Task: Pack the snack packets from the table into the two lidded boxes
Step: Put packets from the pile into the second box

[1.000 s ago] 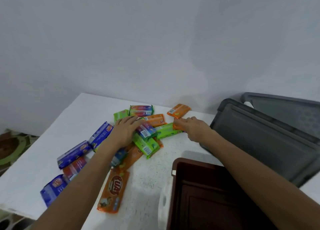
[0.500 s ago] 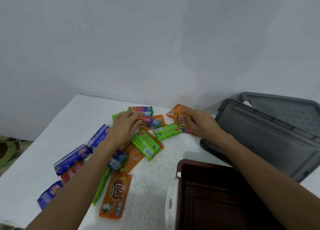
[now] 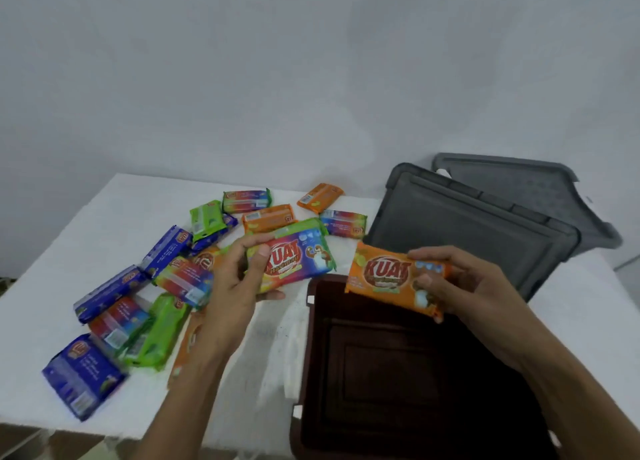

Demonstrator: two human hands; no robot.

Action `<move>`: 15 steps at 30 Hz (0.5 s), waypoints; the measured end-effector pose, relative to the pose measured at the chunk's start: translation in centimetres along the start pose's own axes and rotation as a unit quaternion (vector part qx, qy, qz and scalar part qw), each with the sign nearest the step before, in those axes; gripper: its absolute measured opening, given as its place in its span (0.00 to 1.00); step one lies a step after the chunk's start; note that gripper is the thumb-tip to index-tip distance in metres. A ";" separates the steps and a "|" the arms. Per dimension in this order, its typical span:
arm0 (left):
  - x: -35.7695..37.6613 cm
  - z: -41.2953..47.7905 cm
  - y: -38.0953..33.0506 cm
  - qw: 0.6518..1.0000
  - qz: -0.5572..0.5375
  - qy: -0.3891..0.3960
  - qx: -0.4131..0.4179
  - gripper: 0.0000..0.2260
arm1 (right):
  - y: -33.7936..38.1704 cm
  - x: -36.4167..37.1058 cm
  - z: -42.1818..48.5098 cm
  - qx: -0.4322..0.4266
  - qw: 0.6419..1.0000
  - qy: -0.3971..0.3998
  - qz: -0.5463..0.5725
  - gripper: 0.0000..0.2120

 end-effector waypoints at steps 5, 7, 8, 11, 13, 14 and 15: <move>2.7 -3.2 2.4 0.998 -0.028 0.030 -0.055 0.11 | -5.0 1.7 -2.8 0.082 0.995 0.052 -0.004 0.09; 3.1 -3.8 2.6 0.998 -0.009 0.027 -0.054 0.10 | -7.1 2.8 -2.4 0.108 0.992 0.064 -0.018 0.08; 3.1 -4.0 2.7 0.998 0.001 0.023 -0.053 0.10 | -8.0 3.4 -1.9 0.119 0.990 0.065 -0.031 0.09; 3.1 -4.0 2.8 0.998 0.016 0.018 -0.055 0.10 | -10.5 4.8 -0.3 0.143 0.985 0.043 -0.087 0.09; 3.1 -4.0 2.9 0.998 0.018 0.019 -0.065 0.10 | -11.7 5.0 0.4 0.157 0.980 0.012 -0.124 0.09; 3.1 -4.0 3.0 0.997 0.019 0.020 -0.069 0.10 | -12.0 5.2 0.6 0.157 0.975 0.005 -0.160 0.08; 3.0 -4.0 3.0 0.997 0.020 0.020 -0.071 0.10 | -12.2 5.2 0.6 0.154 0.968 0.003 -0.198 0.08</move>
Point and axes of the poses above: each hand's wrist, its own z-axis towards the middle knuckle, its own x-axis out of the palm, y = z × x, the point moved 10 cm from there along z, towards the middle knuckle, and after that the axes turned 4 degrees about -z, right-handed, at the moved point
